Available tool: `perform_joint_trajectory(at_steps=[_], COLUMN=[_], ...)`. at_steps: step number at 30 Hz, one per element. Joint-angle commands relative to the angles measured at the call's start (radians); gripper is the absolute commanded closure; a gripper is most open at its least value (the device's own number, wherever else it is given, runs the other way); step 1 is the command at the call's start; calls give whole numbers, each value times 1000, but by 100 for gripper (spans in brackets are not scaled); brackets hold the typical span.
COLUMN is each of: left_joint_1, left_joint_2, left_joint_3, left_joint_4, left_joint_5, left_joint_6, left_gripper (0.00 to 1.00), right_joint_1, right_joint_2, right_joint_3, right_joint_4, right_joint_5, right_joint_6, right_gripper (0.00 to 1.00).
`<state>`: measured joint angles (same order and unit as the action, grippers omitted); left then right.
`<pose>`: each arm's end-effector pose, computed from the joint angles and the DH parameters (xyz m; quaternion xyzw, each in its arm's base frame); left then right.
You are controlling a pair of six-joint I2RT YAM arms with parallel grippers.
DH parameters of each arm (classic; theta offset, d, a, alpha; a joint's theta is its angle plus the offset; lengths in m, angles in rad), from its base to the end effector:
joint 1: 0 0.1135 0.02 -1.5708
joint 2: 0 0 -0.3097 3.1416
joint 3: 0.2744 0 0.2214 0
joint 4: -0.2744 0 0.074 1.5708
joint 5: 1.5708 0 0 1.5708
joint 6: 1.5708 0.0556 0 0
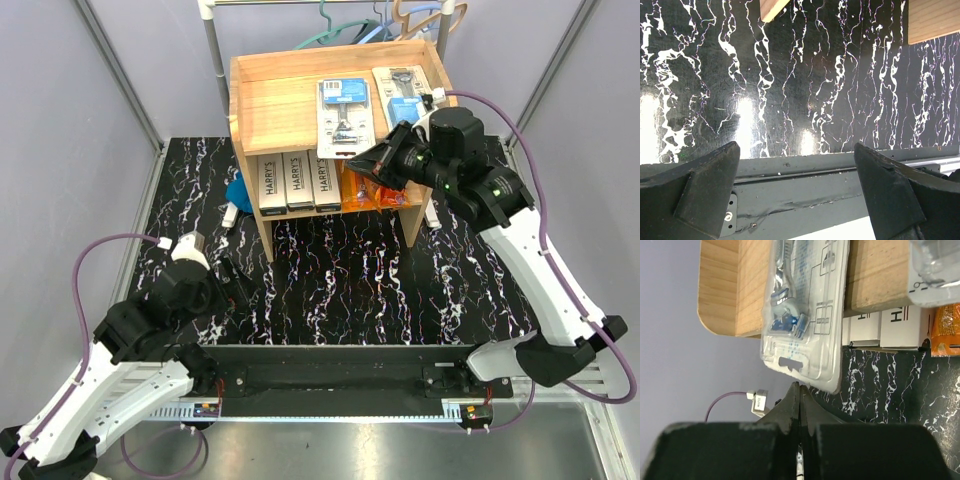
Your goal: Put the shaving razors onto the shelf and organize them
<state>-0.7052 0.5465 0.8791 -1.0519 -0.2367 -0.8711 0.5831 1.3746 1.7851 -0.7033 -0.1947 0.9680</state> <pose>0.0340 -0.0118 0.3164 -0.1235 0.8972 -0.2150 0.3654 0.2063 0.1489 0.5202 0.0959 0.7952 0.4713 0.3692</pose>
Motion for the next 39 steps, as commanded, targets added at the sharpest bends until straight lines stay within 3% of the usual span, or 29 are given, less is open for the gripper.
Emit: perform_joint_trajectory(at_steps=[1,16,28,34,35,39], left_joint_1=[1,1,1,1,1,1], left_joint_2=[4,-10,35,141,165,216], left_joint_3=[3,15,118,222,233,285], left_joint_4=[43,33,26,26,26,26], left_joint_5=[16,16,22,74,80,97], left_joint_6=[17,21,55,110,118,144], left_gripper=[1,1,1,1,1,1], right_joint_1=[7,3,4,4,4,4], right_joint_2=[24,73,-90,-192,-207,-281], right_joint_3=[20,105,20,-32,-48,-93], right_joint_4=[41,21,-100,-211,-220,-263], right_joint_5=[27,77,20,89,112,169], right_joint_6=[-32,-64,-97,-126,-132,-143], right_gripper=[100,100,98,89,80,60])
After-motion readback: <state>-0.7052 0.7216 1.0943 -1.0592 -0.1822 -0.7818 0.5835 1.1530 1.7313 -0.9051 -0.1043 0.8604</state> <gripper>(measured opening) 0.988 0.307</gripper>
